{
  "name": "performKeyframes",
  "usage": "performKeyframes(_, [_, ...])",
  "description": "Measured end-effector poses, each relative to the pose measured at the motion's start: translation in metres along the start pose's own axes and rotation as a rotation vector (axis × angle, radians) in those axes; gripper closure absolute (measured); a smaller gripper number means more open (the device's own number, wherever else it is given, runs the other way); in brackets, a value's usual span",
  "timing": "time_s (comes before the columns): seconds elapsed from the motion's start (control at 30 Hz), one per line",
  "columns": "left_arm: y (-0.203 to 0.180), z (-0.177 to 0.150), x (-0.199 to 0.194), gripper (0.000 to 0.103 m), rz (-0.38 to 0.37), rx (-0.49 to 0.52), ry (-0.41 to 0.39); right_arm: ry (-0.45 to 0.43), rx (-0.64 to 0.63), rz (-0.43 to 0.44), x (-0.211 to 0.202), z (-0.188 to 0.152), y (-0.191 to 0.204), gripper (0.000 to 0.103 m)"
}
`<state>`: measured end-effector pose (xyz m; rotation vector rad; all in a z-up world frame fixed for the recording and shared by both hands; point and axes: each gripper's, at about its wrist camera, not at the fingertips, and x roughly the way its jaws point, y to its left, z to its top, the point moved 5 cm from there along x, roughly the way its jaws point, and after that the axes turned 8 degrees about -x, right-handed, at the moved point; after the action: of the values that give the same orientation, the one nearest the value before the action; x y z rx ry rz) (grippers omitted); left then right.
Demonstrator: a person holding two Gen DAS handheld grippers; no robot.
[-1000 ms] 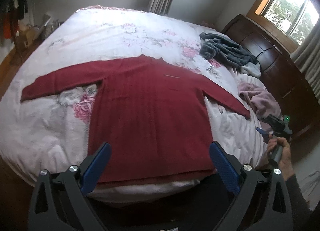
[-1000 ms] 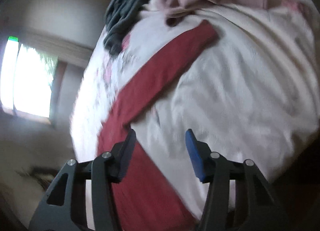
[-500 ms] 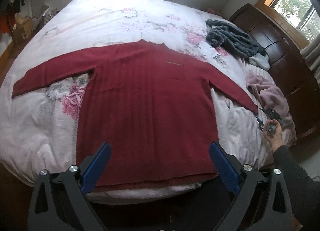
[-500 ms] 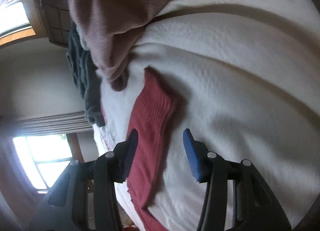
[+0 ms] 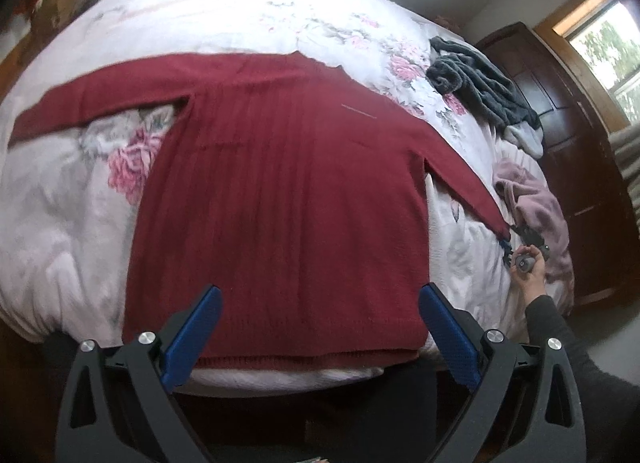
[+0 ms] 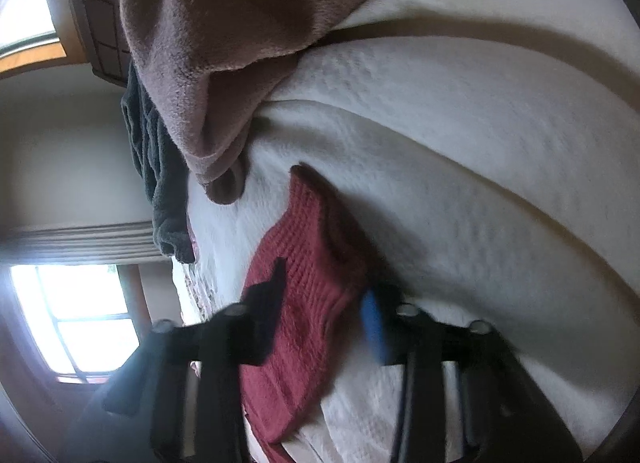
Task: Fold small clothes
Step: 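Grasp the red sweater's sleeve cuff with the right gripper, then fold the held sleeve across the sweater body with the right gripper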
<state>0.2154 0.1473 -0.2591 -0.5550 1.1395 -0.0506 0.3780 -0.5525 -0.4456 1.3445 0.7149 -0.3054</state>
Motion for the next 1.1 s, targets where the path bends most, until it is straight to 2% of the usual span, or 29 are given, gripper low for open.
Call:
performKeyframes(0.03, [0.002,-0.001,0.0,0.004,0.001,-0.005,0.001,0.002,-0.014,-0.009,0.001,0.001,0.002,0.093])
performKeyframes(0.13, [0.009,0.0,-0.001,0.004,-0.006,-0.024,0.005,-0.021,-0.081,-0.006,-0.006,0.002,0.023,0.094])
performKeyframes(0.2, [0.017,0.001,-0.004,0.004,-0.037,-0.058,0.013,-0.037,-0.14,-0.003,-0.014,-0.001,0.042,0.094])
performKeyframes(0.33, [0.035,0.004,-0.006,0.004,-0.104,-0.131,0.037,-0.064,-0.327,0.008,-0.035,-0.014,0.112,0.094])
performKeyframes(0.5, [0.052,0.009,-0.011,0.004,-0.106,-0.16,0.024,-0.072,-0.501,0.058,-0.047,-0.045,0.198,0.094])
performKeyframes(0.57, [0.055,0.012,-0.014,0.004,-0.119,-0.147,0.018,-0.058,-0.581,0.075,-0.049,-0.07,0.231,0.094])
performKeyframes(0.7, [0.057,0.019,-0.012,0.004,-0.132,-0.137,0.007,-0.033,-0.711,0.093,-0.027,-0.117,0.287,0.094])
performKeyframes(0.77, [0.058,0.023,-0.01,0.004,-0.139,-0.137,0.008,-0.013,-0.786,0.102,-0.013,-0.151,0.312,0.094])
performKeyframes(0.87, [0.057,0.034,-0.005,0.004,-0.152,-0.121,-0.008,0.02,-0.87,0.112,0.001,-0.197,0.336,0.094])
performKeyframes(0.97, [0.052,0.048,-0.003,0.004,-0.206,-0.121,-0.043,0.061,-0.958,0.11,0.025,-0.247,0.35,0.094])
performKeyframes(1.03, [0.047,0.06,0.003,0.004,-0.2,-0.095,-0.044,0.093,-1.018,0.097,0.041,-0.281,0.352,0.094])
performKeyframes(1.1, [0.04,0.071,0.009,0.004,-0.224,-0.072,-0.036,0.125,-1.068,0.077,0.061,-0.312,0.352,0.094])
